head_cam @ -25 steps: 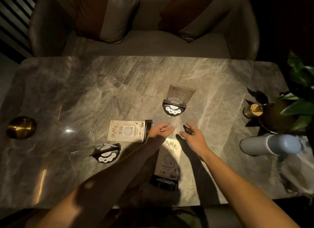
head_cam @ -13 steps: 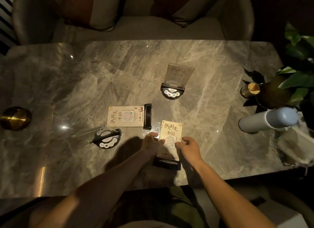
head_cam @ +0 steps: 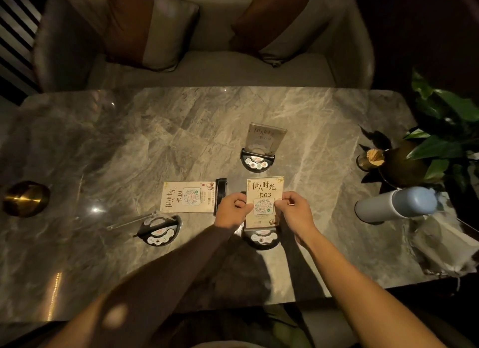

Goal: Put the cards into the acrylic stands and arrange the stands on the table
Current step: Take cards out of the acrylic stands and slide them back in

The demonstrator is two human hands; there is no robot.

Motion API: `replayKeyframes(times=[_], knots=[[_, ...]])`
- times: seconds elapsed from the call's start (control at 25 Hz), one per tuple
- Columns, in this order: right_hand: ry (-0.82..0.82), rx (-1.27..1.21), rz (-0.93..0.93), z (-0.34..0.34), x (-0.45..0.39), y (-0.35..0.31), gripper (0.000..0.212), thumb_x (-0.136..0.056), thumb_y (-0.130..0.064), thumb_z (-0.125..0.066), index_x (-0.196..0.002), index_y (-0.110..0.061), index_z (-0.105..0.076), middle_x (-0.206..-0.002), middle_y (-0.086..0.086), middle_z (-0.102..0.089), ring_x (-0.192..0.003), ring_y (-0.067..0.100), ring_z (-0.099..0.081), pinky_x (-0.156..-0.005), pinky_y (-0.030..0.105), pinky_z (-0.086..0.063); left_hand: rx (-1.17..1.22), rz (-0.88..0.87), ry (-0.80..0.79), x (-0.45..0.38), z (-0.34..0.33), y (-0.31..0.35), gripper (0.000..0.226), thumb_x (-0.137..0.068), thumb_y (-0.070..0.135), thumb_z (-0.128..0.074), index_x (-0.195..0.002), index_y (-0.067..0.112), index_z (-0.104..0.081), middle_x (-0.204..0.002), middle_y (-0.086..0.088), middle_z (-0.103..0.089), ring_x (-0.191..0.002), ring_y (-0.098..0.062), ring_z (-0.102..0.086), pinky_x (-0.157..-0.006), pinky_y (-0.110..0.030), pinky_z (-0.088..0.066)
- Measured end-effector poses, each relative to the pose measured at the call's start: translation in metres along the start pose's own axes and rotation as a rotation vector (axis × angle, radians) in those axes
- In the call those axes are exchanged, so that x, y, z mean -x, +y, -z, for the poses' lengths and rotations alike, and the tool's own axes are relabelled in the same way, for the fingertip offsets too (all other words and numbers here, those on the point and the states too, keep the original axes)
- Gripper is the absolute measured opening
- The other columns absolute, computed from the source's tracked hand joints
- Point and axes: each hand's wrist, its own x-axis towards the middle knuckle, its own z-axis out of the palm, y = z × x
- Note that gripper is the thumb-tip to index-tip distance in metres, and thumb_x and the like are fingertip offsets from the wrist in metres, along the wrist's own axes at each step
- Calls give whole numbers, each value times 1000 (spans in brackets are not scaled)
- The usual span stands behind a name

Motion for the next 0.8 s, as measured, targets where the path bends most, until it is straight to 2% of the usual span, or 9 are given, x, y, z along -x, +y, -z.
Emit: replayKeyframes(times=[0.04,0.12,0.2,0.28,0.4,0.48,0.6,0.72,0.8], knots=[[2,0,31,5,-6,-6,6,-91,-2,-60,-89,-5,-65,-91,9,-74,-85,24,-72,-74,40,-62,16,-25,14,-3,-1,12,7,-85,7,-75,-88,8,-68,-86,-16,-72,-86,-33,-74,-74,-43,-64],[26,4,84,16,-17,-17,13,-88,-2,-60,-79,-11,-63,-86,14,-73,-85,28,-71,-79,48,-60,34,-96,35,-10,-5,35,11,-83,4,-74,-79,10,-66,-76,-9,-68,-72,-21,-67,-66,-21,-57],[34,18,144,25,-26,-25,21,-86,2,-62,-73,-15,-59,-72,13,-63,-71,23,-60,-71,42,-54,45,-109,52,-17,-9,51,9,-84,2,-75,-85,8,-67,-76,-3,-63,-66,-9,-57,-59,-7,-46],[42,42,164,32,-30,-33,20,-87,3,-63,-76,-13,-60,-71,9,-58,-67,19,-55,-68,36,-50,80,-104,51,-26,-12,58,12,-84,4,-77,-92,7,-69,-80,-3,-64,-69,-10,-58,-61,-6,-48],[59,46,184,39,-41,-35,16,-88,2,-63,-77,-9,-61,-70,6,-59,-66,17,-55,-69,36,-51,92,-106,48,-32,-18,69,13,-84,2,-76,-95,5,-71,-78,-2,-66,-70,-11,-61,-63,-9,-51],[76,34,173,40,-48,-30,8,-87,3,-64,-81,1,-60,-70,9,-58,-67,17,-55,-71,38,-52,83,-115,41,-36,-20,71,15,-84,-2,-75,-98,-1,-71,-77,-2,-66,-67,-7,-59,-61,-5,-49],[74,18,156,37,-49,-20,6,-86,6,-64,-89,8,-59,-73,13,-55,-67,19,-51,-68,33,-47,31,-144,19,-38,-19,67,16,-84,1,-77,-99,-3,-70,-84,-5,-67,-73,-9,-61,-64,-4,-48],[62,-7,117,34,-45,-18,11,-86,5,-65,-94,-3,-67,-78,6,-66,-67,13,-60,-67,26,-50,33,-122,-18,-39,-18,63,14,-84,5,-79,-94,6,-69,-81,2,-65,-74,-7,-60,-64,-4,-48],[70,-15,67,30,-43,-14,13,-87,1,-67,-95,-9,-67,-82,5,-68,-71,14,-63,-68,27,-52,30,-56,-87,-38,-15,63,14,-85,14,-80,-92,10,-69,-80,2,-66,-72,-6,-61,-64,-5,-48]])
